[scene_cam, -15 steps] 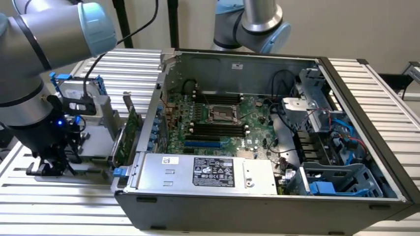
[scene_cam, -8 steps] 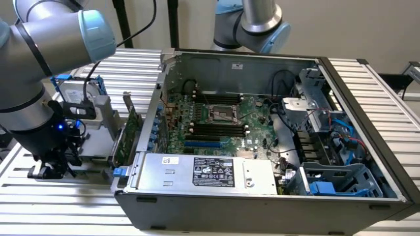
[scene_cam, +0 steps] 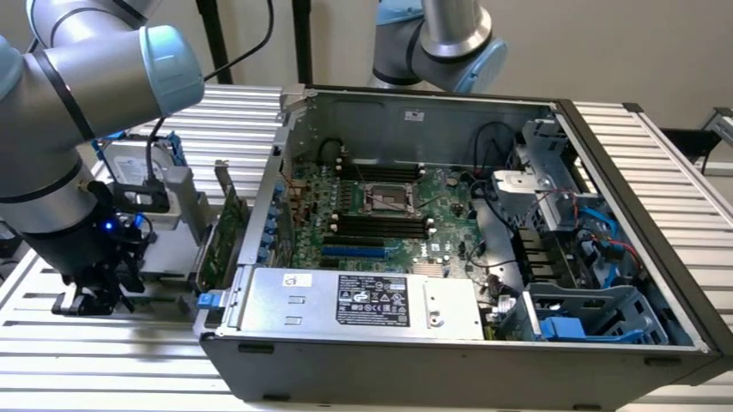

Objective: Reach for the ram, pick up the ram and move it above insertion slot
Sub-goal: 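Pick up the ram and move it above insertion slot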

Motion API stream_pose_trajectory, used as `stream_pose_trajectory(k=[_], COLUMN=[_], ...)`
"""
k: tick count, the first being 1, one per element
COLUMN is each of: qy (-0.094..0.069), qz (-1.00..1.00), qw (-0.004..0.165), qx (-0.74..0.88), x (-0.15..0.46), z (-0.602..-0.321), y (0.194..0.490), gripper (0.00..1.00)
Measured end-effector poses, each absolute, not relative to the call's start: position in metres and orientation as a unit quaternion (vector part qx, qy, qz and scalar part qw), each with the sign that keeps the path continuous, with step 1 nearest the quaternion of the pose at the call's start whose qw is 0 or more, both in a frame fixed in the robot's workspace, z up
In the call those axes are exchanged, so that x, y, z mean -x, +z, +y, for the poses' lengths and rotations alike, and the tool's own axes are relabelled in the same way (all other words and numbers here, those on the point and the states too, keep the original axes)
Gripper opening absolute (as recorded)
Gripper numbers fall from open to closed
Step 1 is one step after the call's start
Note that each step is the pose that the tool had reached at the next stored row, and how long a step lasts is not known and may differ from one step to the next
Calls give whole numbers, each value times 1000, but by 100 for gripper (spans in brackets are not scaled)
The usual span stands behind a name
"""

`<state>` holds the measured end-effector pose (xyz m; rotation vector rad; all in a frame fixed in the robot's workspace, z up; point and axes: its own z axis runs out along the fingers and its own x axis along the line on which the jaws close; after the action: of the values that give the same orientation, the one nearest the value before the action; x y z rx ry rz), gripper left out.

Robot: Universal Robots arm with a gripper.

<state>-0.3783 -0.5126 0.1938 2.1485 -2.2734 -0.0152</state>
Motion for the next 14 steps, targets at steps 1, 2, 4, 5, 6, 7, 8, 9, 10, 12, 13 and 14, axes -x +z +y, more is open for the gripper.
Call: stream_pose_trajectory(k=[1, 2, 4, 5, 6, 7, 8, 9, 10, 12, 13, 14], qy=[-5, -5, -5, -5, -5, -5, -5, -5, -5, -5, -5, -5], qz=[-727, -726, -726, -726, -726, -726, -725, -725, -725, -724, -724, -724], qw=[7, 7, 7, 7, 7, 7, 7, 7, 7, 7, 7, 7], qx=[-687, -687, -688, -688, -688, -688, -688, -688, -689, -689, -690, -690], x=[378, 378, 377, 377, 377, 377, 377, 377, 377, 377, 377, 377], z=[-513, -513, -513, -513, -513, -513, -513, -513, -513, -513, -513, -513], y=[194, 194, 194, 194, 194, 194, 193, 193, 193, 193, 193, 193], gripper=[36, 36, 34, 34, 27, 27, 27, 27, 27, 27, 25, 25])
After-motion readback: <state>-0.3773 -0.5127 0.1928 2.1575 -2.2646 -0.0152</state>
